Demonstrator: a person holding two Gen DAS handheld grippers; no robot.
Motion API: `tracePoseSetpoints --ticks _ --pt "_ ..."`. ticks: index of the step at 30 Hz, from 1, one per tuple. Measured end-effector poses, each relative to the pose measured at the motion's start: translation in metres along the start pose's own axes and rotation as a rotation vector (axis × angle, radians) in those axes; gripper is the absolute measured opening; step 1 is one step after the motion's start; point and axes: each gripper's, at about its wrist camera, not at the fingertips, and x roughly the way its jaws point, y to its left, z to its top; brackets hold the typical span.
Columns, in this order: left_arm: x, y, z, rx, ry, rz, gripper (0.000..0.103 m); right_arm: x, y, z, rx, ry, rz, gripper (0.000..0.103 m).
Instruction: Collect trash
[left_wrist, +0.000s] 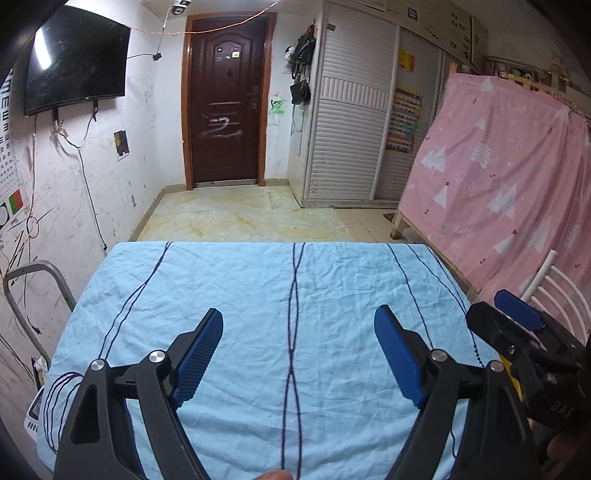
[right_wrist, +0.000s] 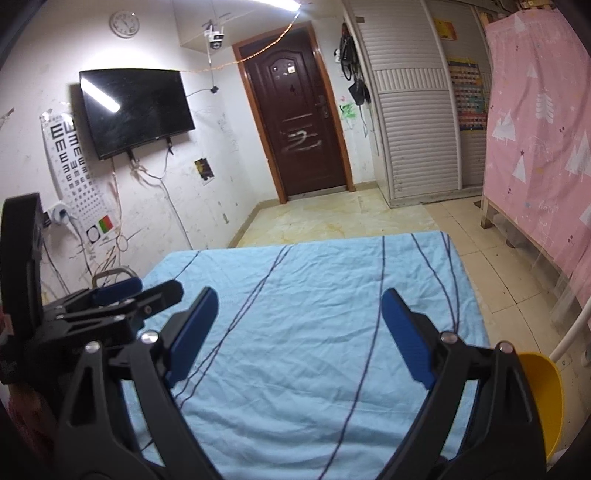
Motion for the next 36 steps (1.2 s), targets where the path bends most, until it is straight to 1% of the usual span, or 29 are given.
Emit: tracePoseSetpoints --ticks 5,13,22,36 --pt "-0.003 0.013 0.0 -0.02 -0.009 0.011 0.076 0.005 0.015 0.001 -0.022 0.008 0.01 0.086" --pt "-0.007 0.024 -0.003 -0.032 -0.014 0.026 0.076 0.008 0.027 0.004 -0.04 0.01 0.018 0.086" --pt "-0.008 0.029 -0.004 -0.036 -0.01 0.024 0.076 0.011 0.036 0.003 -0.046 0.014 0.018 0.086" --pt "-0.005 0.033 -0.004 -0.038 -0.002 0.029 0.076 0.012 0.039 0.003 -0.048 0.015 0.019 0.086"
